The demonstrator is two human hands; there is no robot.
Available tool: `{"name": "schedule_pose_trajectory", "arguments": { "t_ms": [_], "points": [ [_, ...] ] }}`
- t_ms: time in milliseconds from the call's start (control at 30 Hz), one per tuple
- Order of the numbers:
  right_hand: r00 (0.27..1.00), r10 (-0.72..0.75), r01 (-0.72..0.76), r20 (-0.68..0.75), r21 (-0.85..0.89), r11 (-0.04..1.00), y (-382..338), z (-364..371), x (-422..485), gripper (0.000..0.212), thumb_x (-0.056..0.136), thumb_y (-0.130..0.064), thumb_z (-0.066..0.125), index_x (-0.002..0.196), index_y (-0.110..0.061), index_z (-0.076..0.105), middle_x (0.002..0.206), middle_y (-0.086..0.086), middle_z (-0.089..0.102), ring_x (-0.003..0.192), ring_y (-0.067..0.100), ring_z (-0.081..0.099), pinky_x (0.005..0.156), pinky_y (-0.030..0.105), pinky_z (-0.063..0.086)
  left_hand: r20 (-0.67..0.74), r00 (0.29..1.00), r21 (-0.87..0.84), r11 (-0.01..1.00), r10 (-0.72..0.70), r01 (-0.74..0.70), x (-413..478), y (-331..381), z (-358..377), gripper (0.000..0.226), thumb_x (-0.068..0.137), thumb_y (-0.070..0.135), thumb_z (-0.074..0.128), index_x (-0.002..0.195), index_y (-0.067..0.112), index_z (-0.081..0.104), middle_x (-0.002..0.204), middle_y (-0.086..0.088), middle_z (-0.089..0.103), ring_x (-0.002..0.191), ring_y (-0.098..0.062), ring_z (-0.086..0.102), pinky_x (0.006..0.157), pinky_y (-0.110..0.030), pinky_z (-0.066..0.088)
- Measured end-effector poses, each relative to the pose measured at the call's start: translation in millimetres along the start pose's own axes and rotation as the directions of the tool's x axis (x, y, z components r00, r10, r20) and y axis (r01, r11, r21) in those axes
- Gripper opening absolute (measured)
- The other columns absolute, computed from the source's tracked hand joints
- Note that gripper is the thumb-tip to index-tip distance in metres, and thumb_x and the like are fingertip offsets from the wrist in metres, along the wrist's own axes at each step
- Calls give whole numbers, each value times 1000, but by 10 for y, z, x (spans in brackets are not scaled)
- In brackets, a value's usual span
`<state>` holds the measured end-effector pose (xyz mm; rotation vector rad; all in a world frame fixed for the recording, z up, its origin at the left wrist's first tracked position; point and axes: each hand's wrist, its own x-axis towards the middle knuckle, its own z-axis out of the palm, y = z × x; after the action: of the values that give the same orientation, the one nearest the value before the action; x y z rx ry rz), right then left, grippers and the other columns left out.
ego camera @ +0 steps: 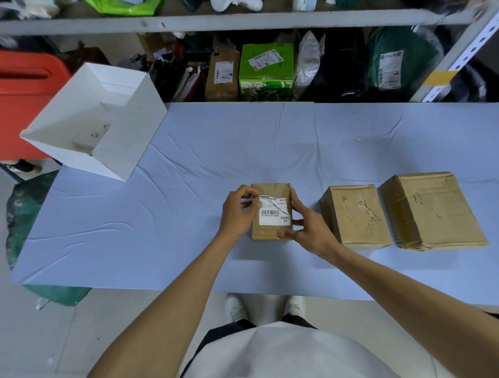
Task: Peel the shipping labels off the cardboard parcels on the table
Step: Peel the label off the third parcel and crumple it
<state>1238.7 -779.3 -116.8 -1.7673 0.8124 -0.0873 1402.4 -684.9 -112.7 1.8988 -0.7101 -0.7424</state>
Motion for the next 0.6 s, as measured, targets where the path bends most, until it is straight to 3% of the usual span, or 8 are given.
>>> {"name": "schedule_pose_trajectory", "arguments": {
  "t_ms": [100, 400, 600],
  "points": [
    [1000, -8, 8, -3, 3, 1000, 4, -1, -6, 105, 80, -4, 74, 154, -25, 3, 128, -12, 54, 115, 11, 55, 101, 24, 45, -12, 1000, 15, 1000, -23, 23, 19, 24, 11, 12, 85, 11, 69, 90, 20, 63, 113, -6, 58, 98, -15, 62, 71, -6, 47],
    [1000, -16, 16, -6, -2, 1000, 17, -6, -6, 106, 79, -5, 76, 153, -26, 3, 124, -14, 56, 112, 9, 55, 99, 19, 44, -61, 998, 45, 999, -24, 27, 30, 69, 65, 8, 83, 19, 72, 81, 18, 64, 106, -5, 59, 96, -17, 63, 86, -29, 53],
    [1000, -19, 19, -3, -9, 1000, 30, -5, 6, 106, 79, -7, 76, 153, -27, 3, 121, -18, 55, 109, 8, 56, 90, 11, 44, -28, 999, 36, 999, -28, 29, 13, 60, 53, 12, 81, 14, 73, 86, 23, 65, 109, -5, 57, 98, -17, 63, 89, -33, 55]
  ]
}}
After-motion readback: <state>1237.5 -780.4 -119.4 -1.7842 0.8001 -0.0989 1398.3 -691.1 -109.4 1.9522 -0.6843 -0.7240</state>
